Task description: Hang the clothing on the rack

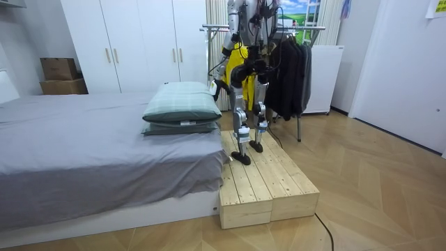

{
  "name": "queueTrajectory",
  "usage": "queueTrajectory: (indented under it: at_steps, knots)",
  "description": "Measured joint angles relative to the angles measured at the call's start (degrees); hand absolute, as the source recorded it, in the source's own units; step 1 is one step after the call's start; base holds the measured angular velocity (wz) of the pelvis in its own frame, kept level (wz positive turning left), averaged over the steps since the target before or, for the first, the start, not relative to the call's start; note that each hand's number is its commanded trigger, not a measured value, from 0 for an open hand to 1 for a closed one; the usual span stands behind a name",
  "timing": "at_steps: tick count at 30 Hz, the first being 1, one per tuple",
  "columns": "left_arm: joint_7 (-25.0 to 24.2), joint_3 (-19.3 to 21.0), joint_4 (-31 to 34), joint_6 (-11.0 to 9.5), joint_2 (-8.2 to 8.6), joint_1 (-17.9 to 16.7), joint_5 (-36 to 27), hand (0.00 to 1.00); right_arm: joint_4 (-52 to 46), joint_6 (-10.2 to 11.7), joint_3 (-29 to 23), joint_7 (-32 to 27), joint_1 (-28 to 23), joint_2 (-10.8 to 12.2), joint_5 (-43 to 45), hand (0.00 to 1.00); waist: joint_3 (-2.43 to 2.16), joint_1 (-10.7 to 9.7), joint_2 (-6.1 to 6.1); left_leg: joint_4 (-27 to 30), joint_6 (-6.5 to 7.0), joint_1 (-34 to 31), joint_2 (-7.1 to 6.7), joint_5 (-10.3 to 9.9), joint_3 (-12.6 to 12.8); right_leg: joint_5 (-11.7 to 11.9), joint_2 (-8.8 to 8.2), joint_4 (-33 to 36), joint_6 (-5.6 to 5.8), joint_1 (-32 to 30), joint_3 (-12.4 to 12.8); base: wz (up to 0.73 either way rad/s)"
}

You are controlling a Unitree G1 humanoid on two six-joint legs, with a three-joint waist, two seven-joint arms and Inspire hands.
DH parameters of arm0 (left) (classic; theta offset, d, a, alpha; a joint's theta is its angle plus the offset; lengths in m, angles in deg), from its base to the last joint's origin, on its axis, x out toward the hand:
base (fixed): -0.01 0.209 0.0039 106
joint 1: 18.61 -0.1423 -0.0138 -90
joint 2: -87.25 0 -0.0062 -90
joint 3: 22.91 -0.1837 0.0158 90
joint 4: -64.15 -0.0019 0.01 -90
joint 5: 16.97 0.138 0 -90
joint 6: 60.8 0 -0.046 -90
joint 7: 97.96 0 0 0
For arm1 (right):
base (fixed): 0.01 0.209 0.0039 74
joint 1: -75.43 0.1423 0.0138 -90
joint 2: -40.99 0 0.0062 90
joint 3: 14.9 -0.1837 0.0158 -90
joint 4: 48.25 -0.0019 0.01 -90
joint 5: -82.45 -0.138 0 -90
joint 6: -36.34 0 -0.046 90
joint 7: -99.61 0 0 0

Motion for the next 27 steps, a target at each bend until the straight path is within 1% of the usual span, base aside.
queueTrajectory:
  at_steps: [7,10,11,14,19,22,25,27]
  knots:
    - [0.02,0.06,-0.26,-0.05,-0.01,0.02,-0.04,0.0,0.02,0.15,-0.06,0.0,-0.01,0.02,-0.71,0.0,0.02,0.0,-0.03,-0.33,0.01,0.31,-0.02,0.01,0.0,-0.01,0.05,-0.03,0.01,0.07,0.15,0.0]
    - [0.02,0.08,-0.49,-0.08,-0.08,0.05,-0.02,0.0,1.06,0.82,-0.6,-0.38,0.05,0.03,-0.75,0.0,0.08,-0.06,-0.14,-0.2,0.01,0.5,-0.04,0.01,-0.01,-0.09,0.0,-0.05,0.12,0.35,0.21,0.0]
    - [0.02,0.07,-0.49,-0.1,-0.15,0.07,-0.02,0.0,1.49,1.21,-0.62,-0.84,0.09,0.03,-0.76,0.0,0.14,-0.06,-0.25,-0.17,0.01,0.51,-0.06,0.01,-0.02,-0.12,-0.01,-0.05,0.16,0.38,0.31,0.0]
    - [0.02,0.08,-0.52,-0.14,-0.23,0.11,-0.13,0.0,1.93,1.26,-0.67,-2.13,0.08,0.07,-0.87,0.0,0.24,-0.04,-0.41,-0.12,0.01,0.65,-0.11,0.01,0.04,-0.15,-0.01,-0.05,0.21,0.4,0.77,0.0]
    - [0.01,0.1,-0.67,-0.13,-0.24,0.12,-1.18,0.0,1.94,1.22,-0.69,-4.09,0.08,0.28,-1.08,0.0,0.25,-0.03,-0.41,-0.06,0.01,0.58,-0.13,0.01,0.27,-0.17,0.0,-0.04,0.24,0.19,0.91,-0.01]
    - [0.01,0.4,-0.71,-0.06,-0.14,0.14,-1.16,0.0,1.63,1.22,-1.14,-4.99,0.05,0.74,-1.44,0.0,0.26,-0.05,-0.29,-0.12,0.01,0.44,-0.12,0.01,0.42,-0.17,0.12,0.04,0.23,-0.04,1.45,-0.03]
    - [0.02,0.41,-0.78,-0.05,0.01,0.14,-1.15,0.0,1.26,1.28,-1.85,-5.47,-0.02,0.79,-2.32,0.0,0.19,-0.05,-0.02,-0.43,0.01,0.43,-0.11,0.0,0.45,-0.16,0.16,0.08,0.23,-0.17,1.31,0.0]
    - [0.03,0.41,-1.08,-0.05,0.32,0.16,-1.19,0.0,0.92,1.27,-2.74,-6.48,-0.13,0.85,-3.74,0.0,-0.09,-0.29,0.51,-0.59,0.01,0.36,-0.1,-0.01,0.44,-0.06,0.12,0.07,0.26,-0.15,0.84,0.0]
